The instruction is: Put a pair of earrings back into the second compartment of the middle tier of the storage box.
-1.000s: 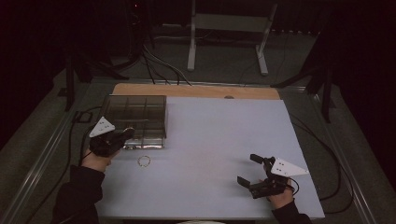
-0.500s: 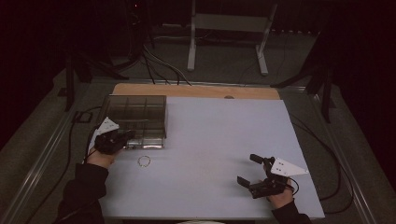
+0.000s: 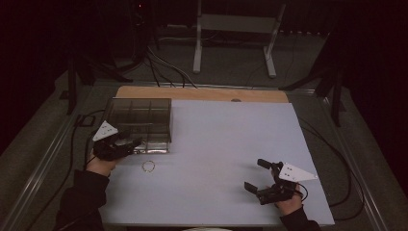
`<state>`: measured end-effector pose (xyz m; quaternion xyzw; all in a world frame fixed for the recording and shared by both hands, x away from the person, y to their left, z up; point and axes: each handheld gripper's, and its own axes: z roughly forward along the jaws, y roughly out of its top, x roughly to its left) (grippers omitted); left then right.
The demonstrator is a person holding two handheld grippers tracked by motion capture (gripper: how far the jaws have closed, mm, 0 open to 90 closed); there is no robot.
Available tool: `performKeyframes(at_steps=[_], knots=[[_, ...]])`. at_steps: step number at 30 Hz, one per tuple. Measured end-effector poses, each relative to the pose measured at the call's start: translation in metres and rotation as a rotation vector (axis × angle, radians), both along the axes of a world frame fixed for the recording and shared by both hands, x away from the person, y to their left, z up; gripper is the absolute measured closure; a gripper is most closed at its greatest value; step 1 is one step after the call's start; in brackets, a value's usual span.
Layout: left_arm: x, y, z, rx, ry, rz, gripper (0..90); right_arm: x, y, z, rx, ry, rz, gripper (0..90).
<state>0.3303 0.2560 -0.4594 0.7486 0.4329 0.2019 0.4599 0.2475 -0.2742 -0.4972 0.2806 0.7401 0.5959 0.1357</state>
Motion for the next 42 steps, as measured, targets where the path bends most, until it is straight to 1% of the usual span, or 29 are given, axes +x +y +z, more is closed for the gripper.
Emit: performKeyframes(at_steps=[1, 4, 7, 8, 12, 14, 19, 21, 23, 29, 31, 33, 35, 37, 40, 42], knots=[[-0.001, 0.0, 0.001, -0.003, 0.0, -0.001, 39.2, 0.0, 0.0, 0.0, 0.0, 0.0, 0.0, 0.0], [-0.004, -0.001, 0.004, 0.005, 0.009, 0.005, 30.2, 0.0, 0.0, 0.0, -0.001, -0.002, 0.0, 0.0], [-0.007, -0.002, 0.008, 0.001, 0.012, 0.013, 23.7, 0.0, 0.0, 0.0, 0.001, 0.0, -0.001, 0.0], [-0.008, -0.003, 0.009, 0.0, 0.014, 0.016, 19.5, 0.0, 0.0, 0.0, 0.002, 0.0, 0.0, 0.0], [-0.013, -0.005, 0.014, 0.003, 0.014, 0.021, 15.3, 0.0, 0.0, 0.0, 0.0, 0.001, -0.001, 0.0], [-0.016, -0.006, 0.017, 0.0, 0.018, 0.013, 9.0, 0.0, 0.0, 0.0, 0.002, -0.003, -0.001, 0.0], [-0.026, -0.009, 0.02, -0.007, 0.011, 0.004, 8.9, -0.001, 0.0, 0.001, 0.0, -0.001, 0.0, 0.0], [-0.03, -0.011, 0.02, -0.003, 0.017, -0.005, 8.9, -0.001, 0.0, 0.001, -0.003, -0.001, 0.002, 0.0], [-0.034, -0.013, 0.018, -0.005, 0.022, -0.004, 8.9, 0.0, 0.0, 0.0, 0.0, 0.001, 0.001, 0.0], [-0.048, -0.018, 0.011, -0.009, 0.028, -0.018, 9.0, -0.001, 0.0, 0.001, 0.001, 0.004, 0.001, 0.0], [-0.052, -0.019, 0.008, -0.007, 0.029, -0.019, 9.0, -0.001, 0.0, 0.001, -0.001, -0.002, 0.0, 0.0], [-0.056, -0.02, 0.004, -0.014, 0.03, -0.016, 9.0, -0.001, 0.0, 0.001, -0.003, 0.002, 0.002, 0.0], [-0.058, -0.021, 0.001, -0.014, 0.038, -0.017, 9.0, -0.001, 0.0, 0.001, 0.001, 0.005, 0.002, 0.0], [-0.059, -0.022, -0.001, -0.012, 0.042, -0.015, 9.0, -0.001, 0.0, 0.001, -0.001, -0.002, 0.004, 0.0], [-0.061, -0.021, -0.008, -0.013, 0.054, 0.0, 9.0, -0.001, 0.0, 0.001, -0.001, 0.002, 0.004, 0.0], [-0.063, -0.021, -0.01, -0.01, 0.053, 0.006, 9.3, -0.001, 0.0, 0.001, -0.002, -0.004, 0.004, 0.0]])
